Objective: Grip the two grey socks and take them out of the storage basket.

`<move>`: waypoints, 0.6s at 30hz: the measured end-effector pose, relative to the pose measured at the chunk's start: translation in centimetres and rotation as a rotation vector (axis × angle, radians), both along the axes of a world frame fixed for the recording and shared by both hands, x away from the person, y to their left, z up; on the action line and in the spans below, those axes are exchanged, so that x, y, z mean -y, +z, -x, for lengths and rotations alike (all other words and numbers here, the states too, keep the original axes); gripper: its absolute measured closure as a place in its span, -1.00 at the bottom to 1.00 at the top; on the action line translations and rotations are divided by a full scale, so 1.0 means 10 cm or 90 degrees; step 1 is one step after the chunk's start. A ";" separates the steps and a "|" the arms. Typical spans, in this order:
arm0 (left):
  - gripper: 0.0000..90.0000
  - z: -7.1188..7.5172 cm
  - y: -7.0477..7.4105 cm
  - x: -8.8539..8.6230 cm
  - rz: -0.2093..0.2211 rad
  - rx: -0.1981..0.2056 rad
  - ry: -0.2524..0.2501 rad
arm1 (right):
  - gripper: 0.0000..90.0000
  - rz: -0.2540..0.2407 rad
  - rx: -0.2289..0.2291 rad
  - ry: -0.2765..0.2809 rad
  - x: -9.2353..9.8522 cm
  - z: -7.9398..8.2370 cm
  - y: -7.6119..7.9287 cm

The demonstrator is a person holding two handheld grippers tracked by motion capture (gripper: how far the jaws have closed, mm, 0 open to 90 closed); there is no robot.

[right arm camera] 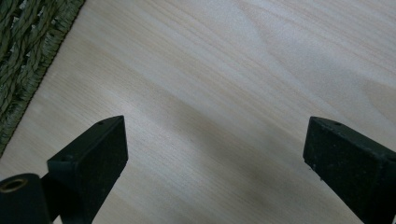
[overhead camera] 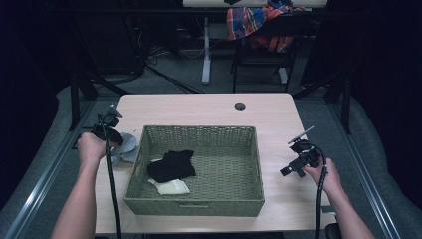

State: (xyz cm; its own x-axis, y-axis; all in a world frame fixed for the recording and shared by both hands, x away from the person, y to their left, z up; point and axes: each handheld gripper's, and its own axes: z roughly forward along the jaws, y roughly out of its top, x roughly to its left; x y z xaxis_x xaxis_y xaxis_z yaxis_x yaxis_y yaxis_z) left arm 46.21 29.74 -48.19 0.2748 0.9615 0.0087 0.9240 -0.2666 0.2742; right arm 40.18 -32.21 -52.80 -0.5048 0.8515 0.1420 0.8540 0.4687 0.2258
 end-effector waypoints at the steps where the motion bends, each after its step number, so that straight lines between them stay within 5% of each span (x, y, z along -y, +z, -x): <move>1: 0.91 0.00 -0.03 0.00 0.000 -0.001 -0.001 | -0.86 -0.001 0.001 -0.001 0.00 0.00 0.00; 6: 0.79 -0.03 -0.20 -0.01 0.029 -0.014 0.013 | -0.86 -0.011 0.012 -0.015 -0.01 0.01 -0.02; 9: 0.41 -0.02 -0.19 -0.04 0.041 -0.017 0.015 | -0.86 0.001 0.000 0.001 0.00 0.00 0.00; 15: -0.53 0.22 0.04 -0.14 0.051 0.036 0.034 | -0.86 -0.002 0.004 -0.002 0.00 0.00 0.00; 18: -0.69 0.36 0.15 -0.19 0.049 0.061 0.040 | -0.86 -0.002 0.008 -0.003 -0.01 0.01 0.00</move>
